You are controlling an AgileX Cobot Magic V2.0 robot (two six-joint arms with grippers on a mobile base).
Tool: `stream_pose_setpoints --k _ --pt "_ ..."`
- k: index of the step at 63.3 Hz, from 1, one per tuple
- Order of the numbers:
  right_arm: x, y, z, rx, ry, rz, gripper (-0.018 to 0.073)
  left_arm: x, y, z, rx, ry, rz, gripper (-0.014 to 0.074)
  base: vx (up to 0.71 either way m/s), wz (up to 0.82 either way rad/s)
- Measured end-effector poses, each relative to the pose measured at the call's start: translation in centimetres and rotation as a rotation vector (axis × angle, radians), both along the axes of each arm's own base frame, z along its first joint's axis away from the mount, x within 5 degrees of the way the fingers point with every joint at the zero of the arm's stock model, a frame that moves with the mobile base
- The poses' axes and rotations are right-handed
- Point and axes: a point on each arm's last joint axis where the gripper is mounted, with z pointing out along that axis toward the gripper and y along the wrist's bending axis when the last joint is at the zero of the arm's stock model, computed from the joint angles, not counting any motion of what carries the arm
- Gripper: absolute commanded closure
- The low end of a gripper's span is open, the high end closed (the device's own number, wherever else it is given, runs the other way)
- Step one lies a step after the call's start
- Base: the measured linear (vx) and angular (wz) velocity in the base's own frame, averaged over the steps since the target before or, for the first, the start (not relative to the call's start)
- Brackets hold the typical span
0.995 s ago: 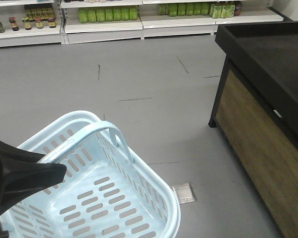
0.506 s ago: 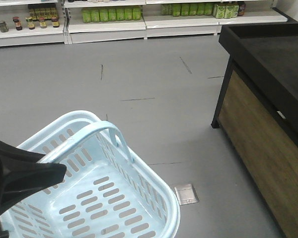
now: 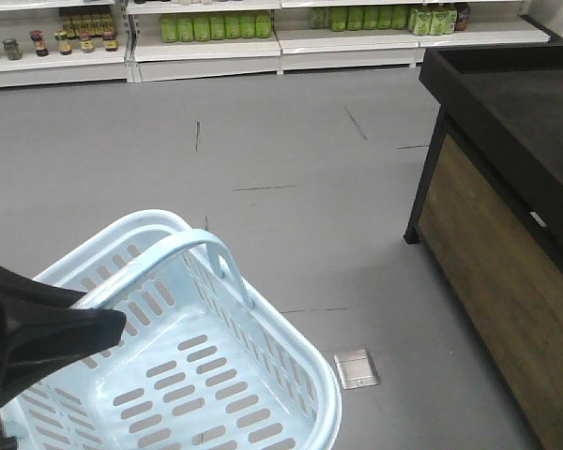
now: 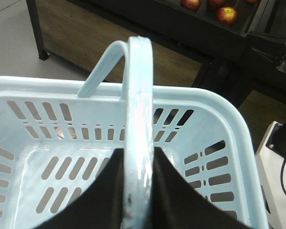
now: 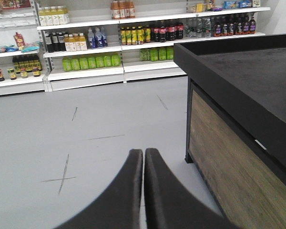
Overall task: Pick three apples into basket with both arms
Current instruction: 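Drive the base around toward the apple table holding the basket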
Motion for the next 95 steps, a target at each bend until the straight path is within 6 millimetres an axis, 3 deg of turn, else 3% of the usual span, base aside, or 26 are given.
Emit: stream_pose_setpoints --k 95 --pt "0.0 0.0 0.0 0.0 0.0 0.0 0.0564 0.0 0.0 0.0 0.0 0.0 0.0 0.0603 0.1 0.21"
